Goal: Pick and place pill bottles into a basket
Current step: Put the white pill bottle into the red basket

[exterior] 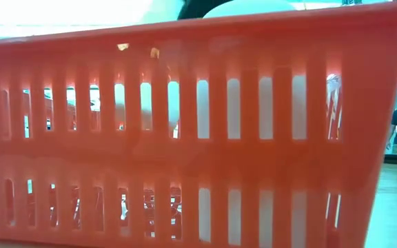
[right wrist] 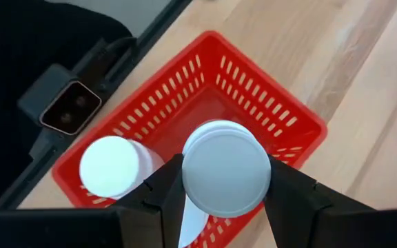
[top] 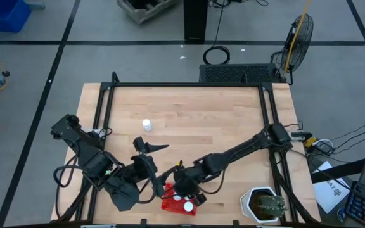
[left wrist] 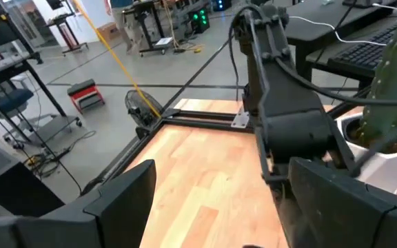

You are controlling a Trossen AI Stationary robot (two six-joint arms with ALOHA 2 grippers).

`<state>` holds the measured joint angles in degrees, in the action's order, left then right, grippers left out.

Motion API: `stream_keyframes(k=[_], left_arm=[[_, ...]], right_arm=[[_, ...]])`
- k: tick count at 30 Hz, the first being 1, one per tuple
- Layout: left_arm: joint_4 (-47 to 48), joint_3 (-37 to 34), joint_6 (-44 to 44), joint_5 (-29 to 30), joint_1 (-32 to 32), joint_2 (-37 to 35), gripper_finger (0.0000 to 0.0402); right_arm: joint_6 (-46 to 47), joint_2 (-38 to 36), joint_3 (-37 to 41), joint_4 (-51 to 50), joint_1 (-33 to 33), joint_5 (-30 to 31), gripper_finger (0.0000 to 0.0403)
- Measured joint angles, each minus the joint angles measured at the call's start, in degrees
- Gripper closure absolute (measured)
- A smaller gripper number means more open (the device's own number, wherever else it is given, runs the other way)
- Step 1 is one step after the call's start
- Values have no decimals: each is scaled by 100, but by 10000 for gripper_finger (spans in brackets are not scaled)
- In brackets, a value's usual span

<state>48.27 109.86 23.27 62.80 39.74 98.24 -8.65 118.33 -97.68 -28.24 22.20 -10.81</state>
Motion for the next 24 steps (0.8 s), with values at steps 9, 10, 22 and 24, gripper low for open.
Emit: stream_keyframes(k=[9,10,22,24], left_arm=[[66,0,10,-80,-46,-128,64],[98,0,26,-79,-50,-128,64],[559,0,533,-128,-163,-125,64],[553,0,534,-133,-159,-125,64]], right_arm=[[-234,161,-14,-316,191,-8,254],[-333,160,-14,-331,207,-63,254],[-857,290,-7,-313,327,-133,254],[-855,373,-7,-228,288,-133,254]])
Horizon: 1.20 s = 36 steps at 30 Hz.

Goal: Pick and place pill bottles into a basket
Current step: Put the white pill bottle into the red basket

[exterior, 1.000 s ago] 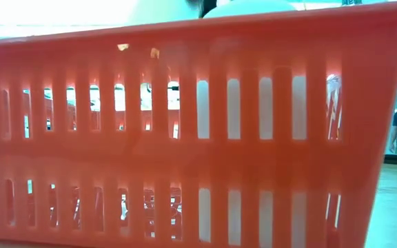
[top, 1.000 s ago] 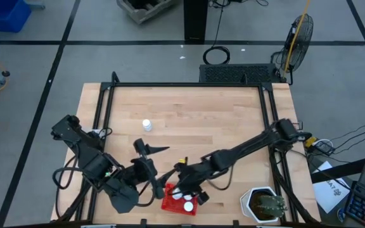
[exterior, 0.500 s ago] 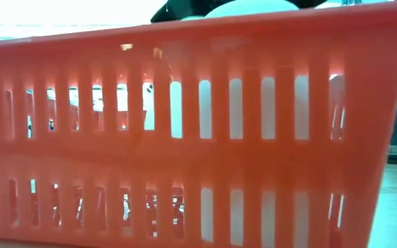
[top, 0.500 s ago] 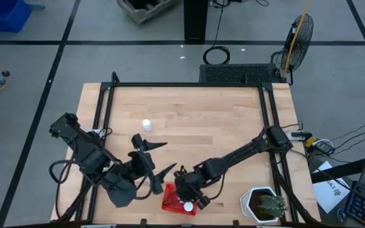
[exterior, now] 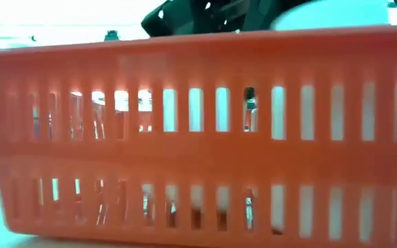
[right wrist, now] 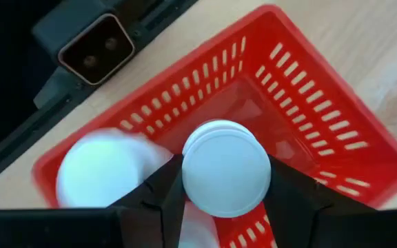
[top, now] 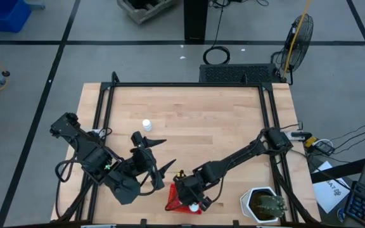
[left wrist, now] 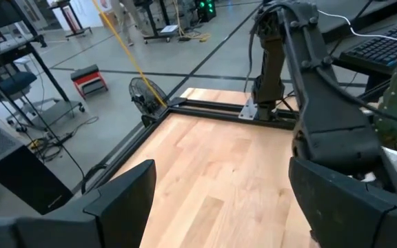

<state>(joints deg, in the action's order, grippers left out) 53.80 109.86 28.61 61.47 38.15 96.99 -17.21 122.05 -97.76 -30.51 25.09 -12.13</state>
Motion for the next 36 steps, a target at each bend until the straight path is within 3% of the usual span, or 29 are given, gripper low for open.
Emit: stream_keyframes(k=[9,15,19,25,32,36], left_arm=[[62,0,-24,-36,0,0,64],[76,0,-36,-77,0,0,64],[79,0,-35,-101,0,2,64],[136,2,-146,-106,0,2,64],[275,2,35,-269,-6,37,64],[343,2,156,-514,-129,138,64]], right_arm=[[-16,46,-2,110,-1,8,253],[-110,53,2,134,15,14,183],[-108,30,2,165,15,23,168],[-106,-149,11,119,81,88,170],[334,-993,22,-162,255,309,189],[675,-1667,470,-143,343,300,202]])
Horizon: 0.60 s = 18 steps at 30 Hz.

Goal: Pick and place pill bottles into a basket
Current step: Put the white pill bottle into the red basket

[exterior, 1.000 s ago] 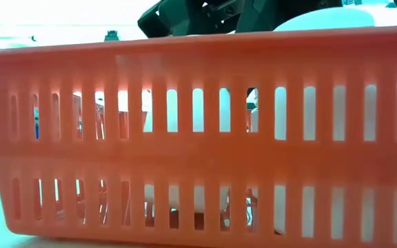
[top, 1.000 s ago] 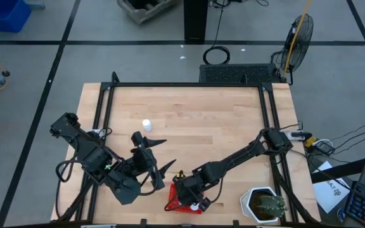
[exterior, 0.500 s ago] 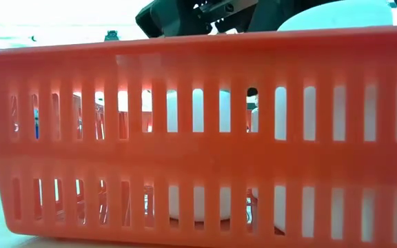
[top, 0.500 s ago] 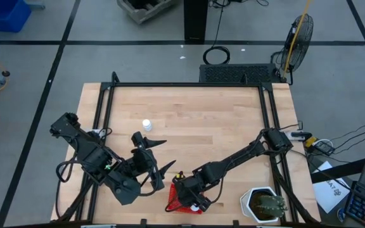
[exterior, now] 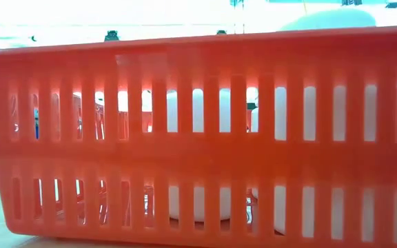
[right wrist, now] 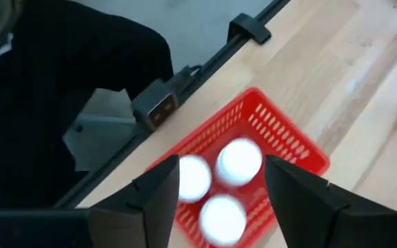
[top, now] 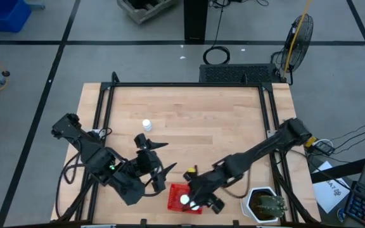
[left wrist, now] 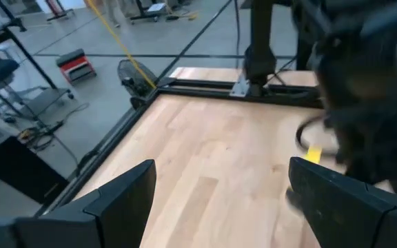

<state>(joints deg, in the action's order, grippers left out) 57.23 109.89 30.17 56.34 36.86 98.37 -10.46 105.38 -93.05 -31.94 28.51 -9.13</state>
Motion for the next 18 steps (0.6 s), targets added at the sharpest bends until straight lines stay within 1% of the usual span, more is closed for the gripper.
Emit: stream_keyframes(k=[3,5,7,10,11,12,14,17,18], left_arm=[[42,0,30,-16,-32,129,64],[-4,0,99,-128,-68,247,64],[-13,0,149,-391,-82,338,64],[-47,2,194,-850,-219,568,64],[-24,2,215,-953,-247,655,64],[-19,2,220,-1075,-289,747,64],[-28,2,194,-1277,-396,934,64],[12,2,-91,-1639,-578,1138,64],[38,2,-93,-1617,-636,1173,64]], right_arm=[[279,-660,853,518,22,1,215],[619,-1213,1570,956,14,9,236],[942,-1826,2294,1413,9,100,276],[1285,-2837,3456,1986,13,680,363],[1344,-3185,3837,2163,19,889,382],[1477,-3555,4219,2325,37,1085,390],[1750,-4286,4922,2699,61,1502,388],[1840,-5379,5825,3131,46,1789,396],[1840,-5702,6060,3179,44,1868,399]])
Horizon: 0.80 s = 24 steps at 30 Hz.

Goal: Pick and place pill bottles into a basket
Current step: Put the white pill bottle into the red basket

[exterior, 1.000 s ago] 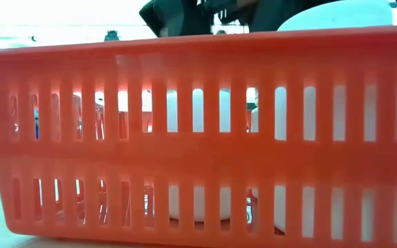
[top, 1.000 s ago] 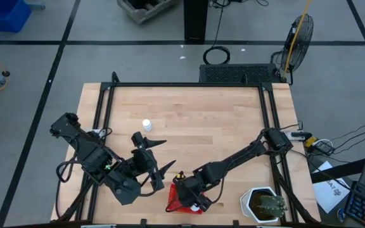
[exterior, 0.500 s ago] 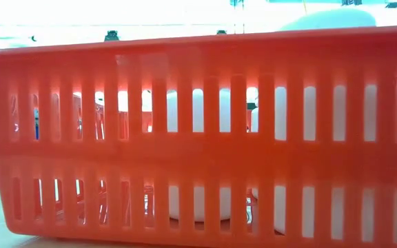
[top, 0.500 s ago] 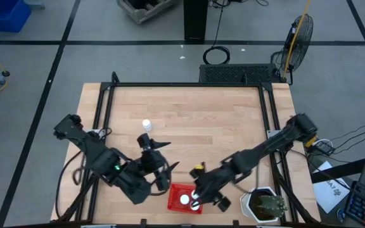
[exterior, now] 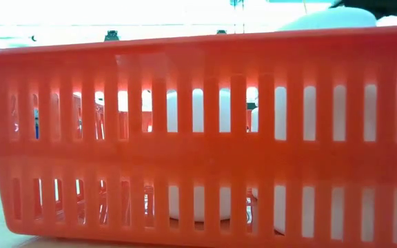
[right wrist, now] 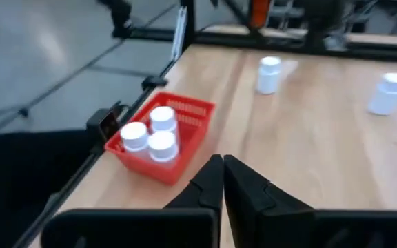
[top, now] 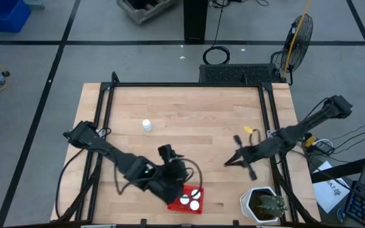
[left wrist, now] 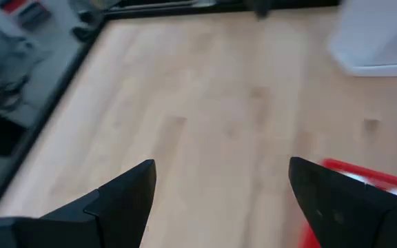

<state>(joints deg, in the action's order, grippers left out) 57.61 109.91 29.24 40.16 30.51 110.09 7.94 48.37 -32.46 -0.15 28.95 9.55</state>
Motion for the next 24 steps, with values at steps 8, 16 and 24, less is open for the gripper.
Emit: stream_keyframes(k=[8,16,24], left_arm=[[977,0,824,-306,-409,312,64],[2966,-4,1962,-369,-776,558,88],[3247,-1137,2728,-907,-860,-169,155]], right_arm=[[187,-2133,1370,96,46,423,401],[507,-3390,2225,215,43,800,402],[892,-3491,2652,248,44,373,402]])
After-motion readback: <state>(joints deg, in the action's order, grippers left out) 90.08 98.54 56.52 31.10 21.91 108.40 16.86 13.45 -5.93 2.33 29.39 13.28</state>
